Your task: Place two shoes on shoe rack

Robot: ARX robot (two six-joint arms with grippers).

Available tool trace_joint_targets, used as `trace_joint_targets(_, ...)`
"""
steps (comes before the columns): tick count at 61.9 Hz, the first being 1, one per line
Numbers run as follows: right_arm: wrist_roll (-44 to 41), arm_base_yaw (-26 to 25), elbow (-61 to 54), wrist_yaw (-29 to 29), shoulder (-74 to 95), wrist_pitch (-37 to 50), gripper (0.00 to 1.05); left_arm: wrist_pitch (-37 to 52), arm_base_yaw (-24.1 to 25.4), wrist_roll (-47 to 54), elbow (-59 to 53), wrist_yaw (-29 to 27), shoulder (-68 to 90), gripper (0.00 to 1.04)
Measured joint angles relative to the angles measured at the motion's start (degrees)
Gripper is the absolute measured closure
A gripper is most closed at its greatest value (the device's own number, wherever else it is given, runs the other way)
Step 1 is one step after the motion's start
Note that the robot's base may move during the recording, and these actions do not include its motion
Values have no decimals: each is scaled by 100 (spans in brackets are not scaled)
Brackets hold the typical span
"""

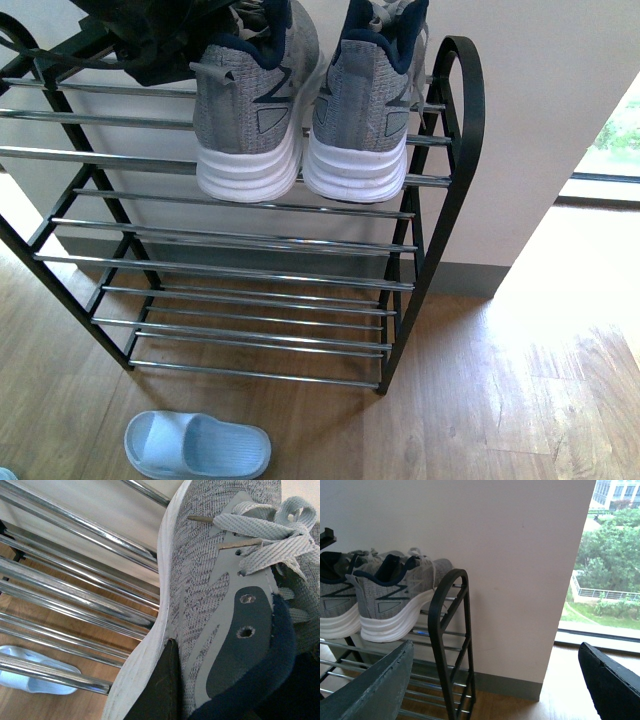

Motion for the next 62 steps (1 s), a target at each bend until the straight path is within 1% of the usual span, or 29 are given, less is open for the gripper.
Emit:
trace_joint_targets(10, 0, 0, -2, 0, 0, 0, 9, -96, -52, 127, 173, -17, 109, 103)
trace_joint_targets(12, 0, 0, 0, 0, 0, 0, 9, -118, -57, 146, 179, -33, 111, 101)
trace_joint_targets(18, 0, 0, -2, -2, 0, 0, 9, -127, -74, 184, 190, -26, 111, 85)
trace_joint_targets(19, 0, 0, 0, -2, 0, 0, 9, -127, -90, 197, 190, -33, 109, 79)
trace_joint_targets(25, 0, 0, 0, 0, 0, 0, 9, -111, -133, 208, 138, -68, 50, 58)
trace_joint_targets(36, 0, 0, 0, 0, 0, 0, 9, -55, -146, 177, -162, -221, -317, 29)
trace_joint_targets(40, 0, 0, 0, 0, 0, 0, 9, -28, -144, 153, -326, -330, -557, 17)
trace_joint_targets(44, 0, 0, 0, 0, 0, 0, 9, -11, -140, 166, -476, -472, -804, 8)
trace_joint_targets(50, 0, 0, 0, 0, 0, 0, 9, 33, -140, 164, -758, -686, -1241, 10)
trace_joint_targets(62, 0, 0, 0, -2, 0, 0, 9, 42, -140, 378, -1523, -1567, -2487, 9)
